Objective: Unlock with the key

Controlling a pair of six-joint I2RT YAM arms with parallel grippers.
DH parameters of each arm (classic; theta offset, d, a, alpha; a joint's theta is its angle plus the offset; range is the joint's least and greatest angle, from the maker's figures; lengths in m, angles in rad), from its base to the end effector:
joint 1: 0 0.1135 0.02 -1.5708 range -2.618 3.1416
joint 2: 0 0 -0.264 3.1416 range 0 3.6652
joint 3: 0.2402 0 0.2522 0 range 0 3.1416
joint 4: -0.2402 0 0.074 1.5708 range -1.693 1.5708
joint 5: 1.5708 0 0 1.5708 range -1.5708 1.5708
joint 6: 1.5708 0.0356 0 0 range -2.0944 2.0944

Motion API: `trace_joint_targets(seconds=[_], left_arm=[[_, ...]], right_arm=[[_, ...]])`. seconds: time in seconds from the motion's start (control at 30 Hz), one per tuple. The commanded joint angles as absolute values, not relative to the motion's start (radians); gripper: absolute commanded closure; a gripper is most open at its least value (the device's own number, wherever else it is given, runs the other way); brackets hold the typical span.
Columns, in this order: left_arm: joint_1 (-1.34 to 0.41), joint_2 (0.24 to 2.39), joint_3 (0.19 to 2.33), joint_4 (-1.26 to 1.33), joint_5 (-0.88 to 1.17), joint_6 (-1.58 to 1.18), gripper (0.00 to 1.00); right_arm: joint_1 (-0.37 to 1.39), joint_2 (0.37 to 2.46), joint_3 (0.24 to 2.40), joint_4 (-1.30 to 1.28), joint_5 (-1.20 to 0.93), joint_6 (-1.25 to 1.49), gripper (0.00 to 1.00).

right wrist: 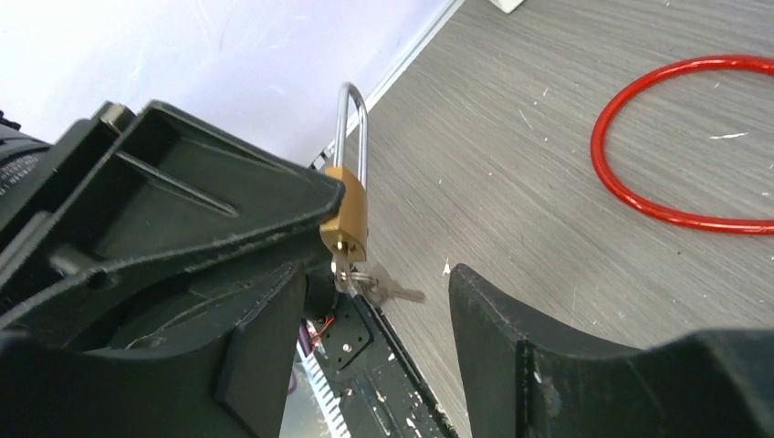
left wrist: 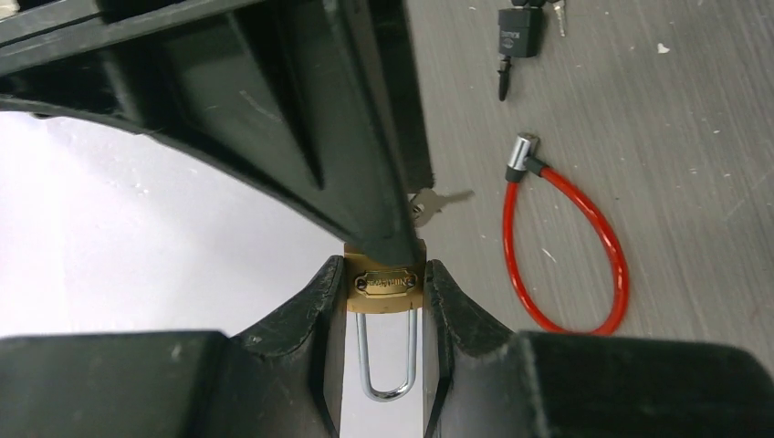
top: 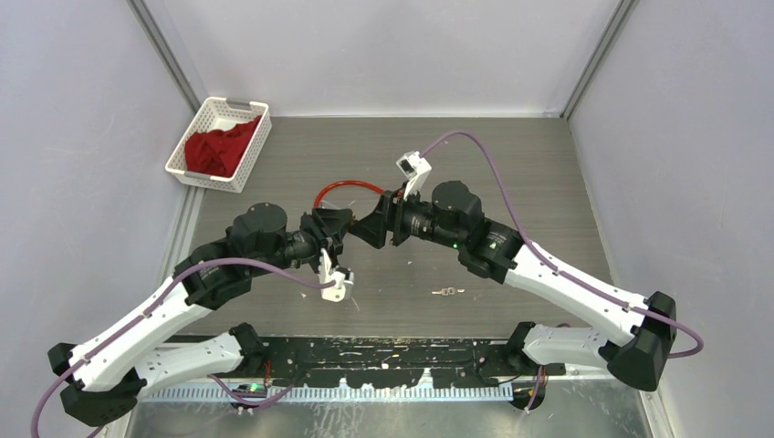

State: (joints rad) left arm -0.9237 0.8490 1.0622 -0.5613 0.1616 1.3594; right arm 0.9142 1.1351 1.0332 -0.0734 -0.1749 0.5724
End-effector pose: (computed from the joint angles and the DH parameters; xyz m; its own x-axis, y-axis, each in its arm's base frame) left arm 0.1009 -0.1430 0.3849 0.8159 0.5209 -0.2509 0.3854 -0.1666 0.9076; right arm 0.1573 0.2143 0.3686 -0.5686 0.1360 -0.8113 -0.6859 0.4660 0.5589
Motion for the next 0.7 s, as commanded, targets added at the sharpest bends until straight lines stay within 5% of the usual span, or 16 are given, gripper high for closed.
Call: trace_joint_targets(seconds=[0.0,0.4,0.6,0.67], left_arm=[[-0.928,0.842,1.104,-0.563,0.186,1.324,1.0],[-0.928,0.873,1.16,-0.563,0.192,1.229,1.0],[-0.929,0.89,1.181,-0.557,0.188,1.178,1.0],[-0.928,0.895,1.19,-0.564,0.197,1.14,0.83]], right_arm=[[0.926,1.153,1.09,0.009,-0.122,0.537,0.37],[0.941,1.215,1.093,0.104,-0.119,0.593,0.63],[0.946,1.218,1.061,0.177,-0.126,0.638,0.97],[0.944,1.203,1.039,0.199,-0.128,0.645,0.99]])
